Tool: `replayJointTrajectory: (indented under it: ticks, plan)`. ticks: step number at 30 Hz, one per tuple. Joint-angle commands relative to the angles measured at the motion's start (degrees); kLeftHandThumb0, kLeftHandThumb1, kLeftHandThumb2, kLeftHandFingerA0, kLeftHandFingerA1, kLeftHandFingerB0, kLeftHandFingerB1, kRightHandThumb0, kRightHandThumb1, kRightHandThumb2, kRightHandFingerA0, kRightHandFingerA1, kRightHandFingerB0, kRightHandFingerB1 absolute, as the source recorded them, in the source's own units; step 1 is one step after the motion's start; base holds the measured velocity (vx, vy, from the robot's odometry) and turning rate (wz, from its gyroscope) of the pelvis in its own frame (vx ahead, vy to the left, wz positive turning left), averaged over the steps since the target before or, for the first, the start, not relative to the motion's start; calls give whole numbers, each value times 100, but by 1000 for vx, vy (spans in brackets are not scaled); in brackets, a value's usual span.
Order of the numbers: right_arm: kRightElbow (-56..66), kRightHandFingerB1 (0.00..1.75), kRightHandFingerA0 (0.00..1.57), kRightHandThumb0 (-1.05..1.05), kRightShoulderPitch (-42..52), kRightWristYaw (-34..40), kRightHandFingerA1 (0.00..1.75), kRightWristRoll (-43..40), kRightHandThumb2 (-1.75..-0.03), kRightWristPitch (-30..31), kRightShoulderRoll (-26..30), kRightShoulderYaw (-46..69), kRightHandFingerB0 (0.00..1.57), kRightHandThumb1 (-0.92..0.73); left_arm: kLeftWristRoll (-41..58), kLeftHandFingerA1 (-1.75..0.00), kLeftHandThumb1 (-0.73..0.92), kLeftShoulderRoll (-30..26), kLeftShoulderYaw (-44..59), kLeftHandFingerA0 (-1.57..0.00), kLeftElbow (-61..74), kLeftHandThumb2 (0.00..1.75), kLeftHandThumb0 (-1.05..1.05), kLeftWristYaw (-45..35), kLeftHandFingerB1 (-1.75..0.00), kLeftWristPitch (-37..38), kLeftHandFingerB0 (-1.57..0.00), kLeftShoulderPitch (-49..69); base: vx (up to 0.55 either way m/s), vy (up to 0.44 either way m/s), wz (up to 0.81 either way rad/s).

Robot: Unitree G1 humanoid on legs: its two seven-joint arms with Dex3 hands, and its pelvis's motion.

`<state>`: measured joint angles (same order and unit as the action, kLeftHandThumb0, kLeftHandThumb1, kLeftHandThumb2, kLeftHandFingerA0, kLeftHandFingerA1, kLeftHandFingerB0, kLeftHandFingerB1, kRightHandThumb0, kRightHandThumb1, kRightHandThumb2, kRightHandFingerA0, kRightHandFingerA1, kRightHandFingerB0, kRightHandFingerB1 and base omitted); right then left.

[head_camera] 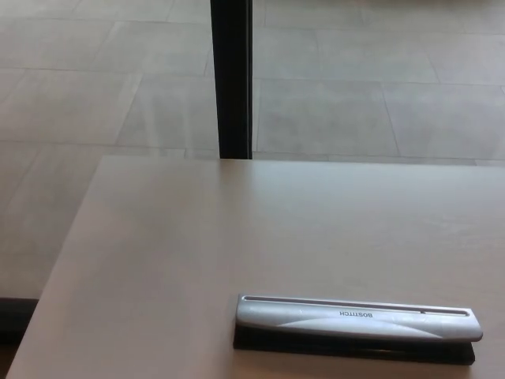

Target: A hole pucnch is kept on the middle on the desk infront of the robot and the robot uses both its hands as fists to press on it and use it

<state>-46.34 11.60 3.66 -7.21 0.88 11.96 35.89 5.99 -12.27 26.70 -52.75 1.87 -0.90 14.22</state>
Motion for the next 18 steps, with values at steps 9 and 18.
replayJointTrajectory:
  ticks: [9, 18]
  plan:
    - [1218, 73, 97, -28, -2030, 1359, 90, -2582, -101, 1025, 1435, 2900, 43, -56, 789, -83, 50, -525, 1544, -113, 1814, 89, -39, 1721, -56, -190, -85, -1734, 0, 0, 0]
    - [3152, 115, 145, -42, -3909, 1907, 145, -2676, -121, 1197, 1462, 2628, 108, -46, 1038, -165, 45, -254, 1275, -103, 4554, 109, -24, 1924, -101, -581, -90, -3949, 0, 0, 0]
